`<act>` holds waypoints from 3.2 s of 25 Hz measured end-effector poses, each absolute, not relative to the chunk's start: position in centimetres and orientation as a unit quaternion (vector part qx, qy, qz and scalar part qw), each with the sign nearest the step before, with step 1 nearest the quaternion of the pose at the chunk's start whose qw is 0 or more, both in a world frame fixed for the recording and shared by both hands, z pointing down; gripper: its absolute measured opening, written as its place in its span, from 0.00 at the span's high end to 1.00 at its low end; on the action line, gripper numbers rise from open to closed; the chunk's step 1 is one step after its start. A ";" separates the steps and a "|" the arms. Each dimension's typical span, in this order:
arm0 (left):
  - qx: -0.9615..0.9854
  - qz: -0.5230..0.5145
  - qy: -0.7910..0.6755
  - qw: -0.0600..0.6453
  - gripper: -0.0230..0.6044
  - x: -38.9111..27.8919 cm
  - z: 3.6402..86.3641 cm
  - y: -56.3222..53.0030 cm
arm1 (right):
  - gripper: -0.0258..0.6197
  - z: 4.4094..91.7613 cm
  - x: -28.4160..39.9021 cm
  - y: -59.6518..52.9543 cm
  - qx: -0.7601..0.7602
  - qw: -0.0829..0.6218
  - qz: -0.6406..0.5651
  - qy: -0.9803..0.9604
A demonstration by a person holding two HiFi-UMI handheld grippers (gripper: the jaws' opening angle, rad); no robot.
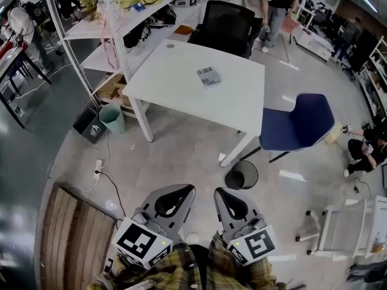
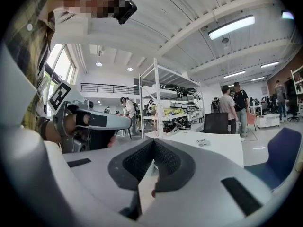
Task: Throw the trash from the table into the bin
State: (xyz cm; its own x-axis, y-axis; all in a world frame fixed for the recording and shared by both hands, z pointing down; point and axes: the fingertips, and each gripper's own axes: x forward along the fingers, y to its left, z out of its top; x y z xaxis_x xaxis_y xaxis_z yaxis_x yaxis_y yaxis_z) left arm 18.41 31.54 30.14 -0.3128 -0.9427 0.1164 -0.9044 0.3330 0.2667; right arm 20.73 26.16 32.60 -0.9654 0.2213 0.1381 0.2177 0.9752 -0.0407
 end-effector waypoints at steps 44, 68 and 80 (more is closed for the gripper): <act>0.596 -0.062 -0.788 0.140 0.95 -20.9 30.3 13.5 | 0.96 33.6 -19.1 5.7 -0.063 0.100 0.059 -0.991; 0.663 -0.057 -0.734 0.133 0.95 -31.4 29.8 5.0 | 0.96 35.9 -27.8 -3.0 0.044 0.131 0.090 -0.986; 0.680 -0.068 -0.715 0.151 0.95 -35.8 30.8 5.1 | 0.96 40.1 -31.2 -4.8 0.102 0.180 0.165 -0.964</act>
State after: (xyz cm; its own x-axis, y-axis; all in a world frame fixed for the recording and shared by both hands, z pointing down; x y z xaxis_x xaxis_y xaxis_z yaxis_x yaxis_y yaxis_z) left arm -35.85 5.09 30.80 -0.0306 -0.9918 0.1240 -0.9507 0.0672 0.3028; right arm -31.16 -4.81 40.12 -0.9146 -0.1370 0.3804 -0.2554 0.9251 -0.2810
